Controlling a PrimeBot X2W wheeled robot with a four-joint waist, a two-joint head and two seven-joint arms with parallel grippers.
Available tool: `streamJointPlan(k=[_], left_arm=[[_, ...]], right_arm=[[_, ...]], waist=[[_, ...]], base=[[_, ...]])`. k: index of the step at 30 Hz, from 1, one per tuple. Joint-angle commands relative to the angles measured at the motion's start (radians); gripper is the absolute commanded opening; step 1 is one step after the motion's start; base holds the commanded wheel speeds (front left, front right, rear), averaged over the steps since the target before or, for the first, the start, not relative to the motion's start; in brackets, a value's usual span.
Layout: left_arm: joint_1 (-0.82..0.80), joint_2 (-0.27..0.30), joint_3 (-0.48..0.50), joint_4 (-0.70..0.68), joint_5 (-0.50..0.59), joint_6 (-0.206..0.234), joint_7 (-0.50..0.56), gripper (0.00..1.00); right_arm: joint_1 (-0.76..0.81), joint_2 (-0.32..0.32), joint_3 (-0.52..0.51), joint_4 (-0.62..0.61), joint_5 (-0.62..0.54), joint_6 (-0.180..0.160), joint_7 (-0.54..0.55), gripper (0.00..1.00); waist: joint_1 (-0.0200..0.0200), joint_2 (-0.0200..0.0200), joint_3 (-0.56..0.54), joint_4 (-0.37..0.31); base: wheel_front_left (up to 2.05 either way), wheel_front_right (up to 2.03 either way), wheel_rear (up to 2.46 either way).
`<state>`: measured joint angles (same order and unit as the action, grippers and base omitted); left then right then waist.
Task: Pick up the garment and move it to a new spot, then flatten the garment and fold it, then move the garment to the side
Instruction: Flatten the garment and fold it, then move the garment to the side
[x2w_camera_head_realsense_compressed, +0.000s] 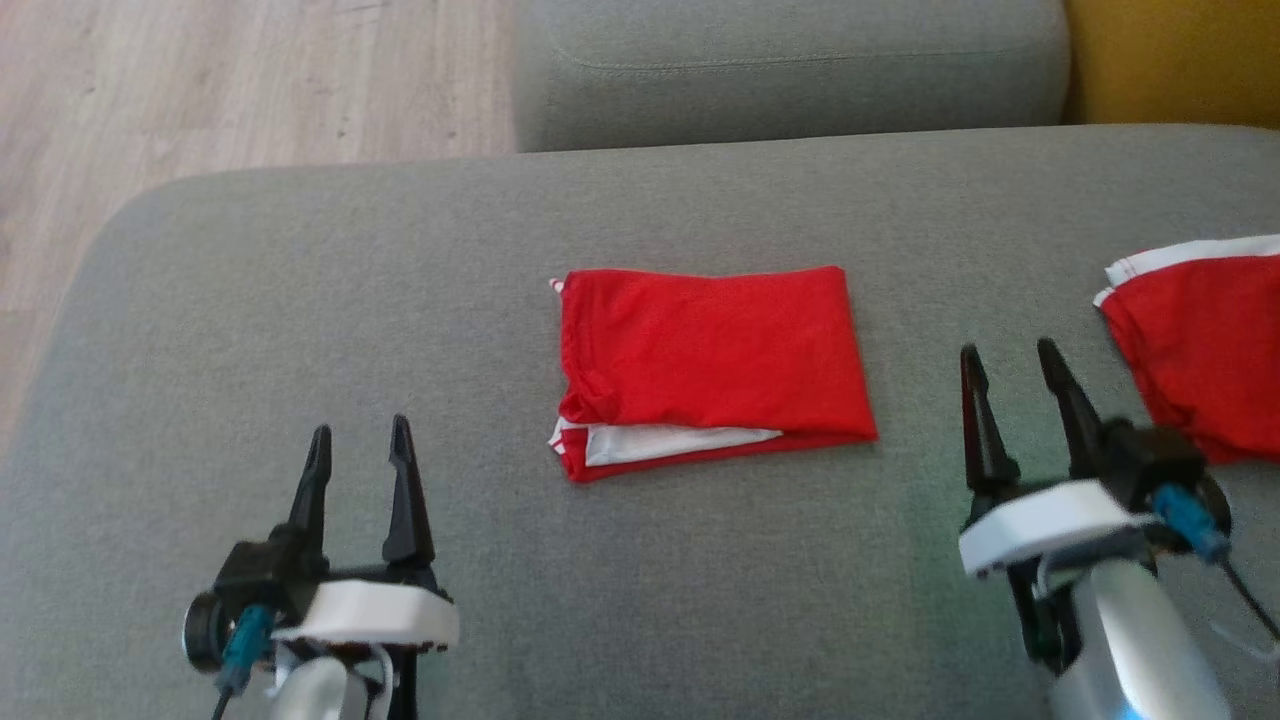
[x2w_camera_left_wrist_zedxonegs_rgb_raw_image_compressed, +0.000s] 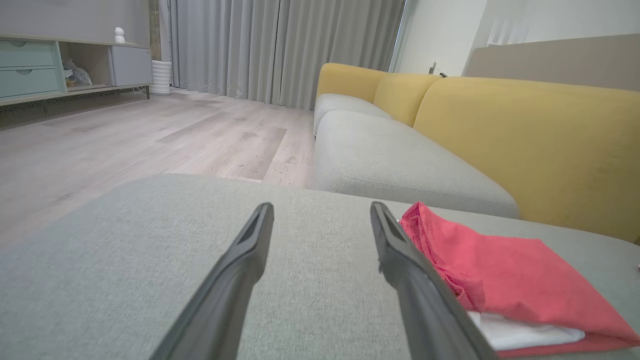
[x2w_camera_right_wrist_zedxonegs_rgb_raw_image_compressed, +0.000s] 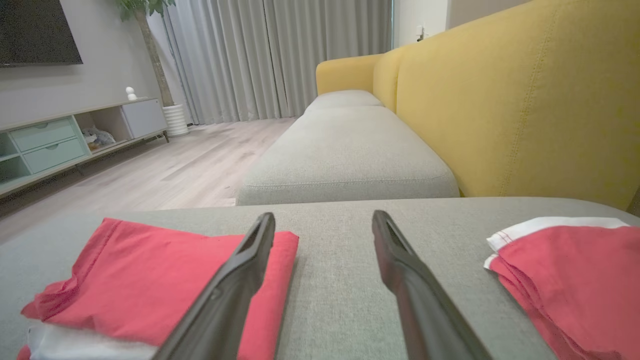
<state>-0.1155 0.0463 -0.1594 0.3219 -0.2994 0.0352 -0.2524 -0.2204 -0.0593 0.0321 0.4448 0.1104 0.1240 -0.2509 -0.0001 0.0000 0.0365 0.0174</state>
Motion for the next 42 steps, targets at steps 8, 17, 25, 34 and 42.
streamJointPlan(k=[8,17,25,34,42], left_arm=[[0.010,0.004,0.069,-0.028,0.021,0.002,-0.009,1.00],[-0.051,0.004,0.035,-0.033,0.012,-0.002,-0.009,1.00],[-0.105,0.004,-0.012,-0.015,0.007,-0.003,-0.009,1.00],[-0.131,0.004,-0.035,-0.009,-0.002,0.004,-0.009,1.00],[-0.135,0.004,-0.040,-0.003,-0.003,0.010,-0.009,1.00]], right_arm=[[0.044,0.009,0.036,-0.076,0.032,0.007,-0.011,1.00],[-0.046,0.009,0.038,-0.032,0.010,0.007,0.022,1.00],[-0.230,0.009,0.045,0.192,0.074,0.007,0.115,1.00],[-0.368,0.009,0.056,0.506,0.082,0.007,0.200,1.00],[-0.397,0.009,0.158,0.604,0.131,0.007,0.178,0.00]], waist=[[0.0001,0.0000,0.018,-0.030],[0.0001,0.0000,0.091,0.014],[0.0001,0.0000,0.176,0.093],[0.0001,0.0000,0.203,0.144],[0.0001,0.0000,0.177,0.135]], base=[[0.00,0.00,0.00],[0.00,0.00,0.00],[0.00,0.00,0.00],[0.00,0.00,0.00],[0.00,0.00,0.00]])
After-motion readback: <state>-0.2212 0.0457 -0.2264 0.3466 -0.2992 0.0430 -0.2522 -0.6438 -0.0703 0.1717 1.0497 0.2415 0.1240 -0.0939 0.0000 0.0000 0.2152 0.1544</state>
